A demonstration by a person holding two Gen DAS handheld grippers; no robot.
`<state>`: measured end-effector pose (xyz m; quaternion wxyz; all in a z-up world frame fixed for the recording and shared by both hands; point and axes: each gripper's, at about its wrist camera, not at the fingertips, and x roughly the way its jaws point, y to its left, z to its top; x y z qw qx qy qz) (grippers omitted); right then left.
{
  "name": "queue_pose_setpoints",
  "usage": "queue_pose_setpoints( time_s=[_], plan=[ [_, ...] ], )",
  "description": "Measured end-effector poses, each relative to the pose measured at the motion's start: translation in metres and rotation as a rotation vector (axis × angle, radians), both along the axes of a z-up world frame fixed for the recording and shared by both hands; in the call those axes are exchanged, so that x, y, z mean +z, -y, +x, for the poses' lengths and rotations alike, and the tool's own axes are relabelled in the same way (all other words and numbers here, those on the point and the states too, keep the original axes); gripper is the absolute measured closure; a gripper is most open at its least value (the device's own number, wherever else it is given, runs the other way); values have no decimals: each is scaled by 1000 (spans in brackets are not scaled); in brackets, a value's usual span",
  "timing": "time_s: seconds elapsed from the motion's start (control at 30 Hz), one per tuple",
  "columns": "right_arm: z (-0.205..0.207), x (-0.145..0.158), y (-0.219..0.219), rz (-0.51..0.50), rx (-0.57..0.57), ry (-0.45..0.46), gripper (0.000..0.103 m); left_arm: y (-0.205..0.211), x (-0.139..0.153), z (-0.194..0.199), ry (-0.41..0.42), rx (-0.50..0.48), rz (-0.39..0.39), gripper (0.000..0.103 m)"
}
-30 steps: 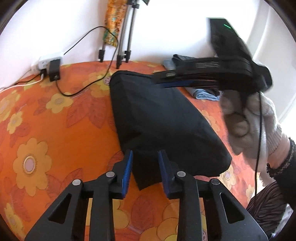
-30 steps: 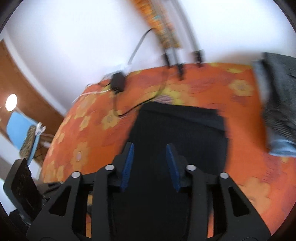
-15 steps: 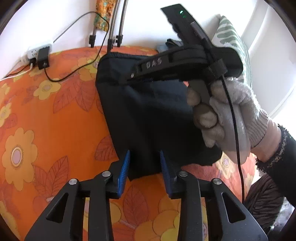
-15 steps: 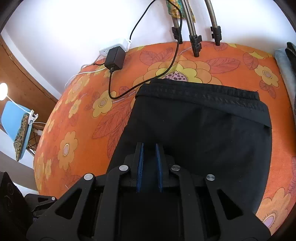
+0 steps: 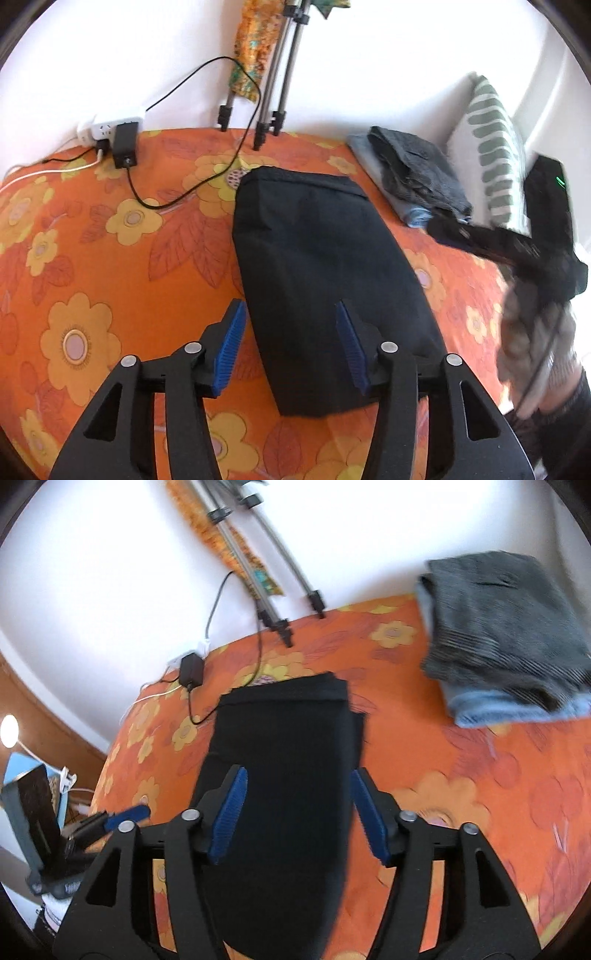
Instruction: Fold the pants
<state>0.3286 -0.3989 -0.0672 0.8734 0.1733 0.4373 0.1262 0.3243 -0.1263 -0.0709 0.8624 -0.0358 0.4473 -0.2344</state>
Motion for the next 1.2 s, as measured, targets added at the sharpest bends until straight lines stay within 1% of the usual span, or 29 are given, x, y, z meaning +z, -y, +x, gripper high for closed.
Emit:
queue_pose_setpoints(
  time_s=[0.07,0.2,0.23,0.33,0.43,0.57,0.63,0.7,0.83,0.93,1.0,1.17,1.2],
  plan=[
    [-6,-2,2,-27,-5,6,39,2,-4,8,-4,15,10,53],
    [-7,-7,-7,-140,15,36,38,5,-12,24,-24,41,18,53],
    [-8,-9,-9,-153,20,42,36,7,-13,27,-24,46,25,53],
    [-7,-12,-13,-170,37,62,32,12,-20,38,-39,56,28,53],
    [-5,-14,-15,-193,44,76,26,16,-30,48,-85,56,8,53],
    [10,-23,-9,-214,36,37,25,14,-42,58,-132,75,-19,53],
    [19,-30,-1,-180,34,0,25,12,-46,61,-153,78,-32,53],
    [28,-39,6,-105,42,-44,25,8,-49,63,-160,84,-44,53],
    [36,-55,9,-26,50,-106,25,5,-54,66,-186,78,-79,53],
    [38,-65,5,-13,54,-134,26,5,-56,68,-201,77,-102,53],
    [38,-69,2,-17,62,-141,28,6,-57,69,-201,77,-108,53],
    [37,-69,2,-19,60,-128,30,10,-57,71,-195,72,-114,53],
    [37,-70,1,-23,59,-122,32,10,-58,71,-193,72,-116,53]
  ],
)
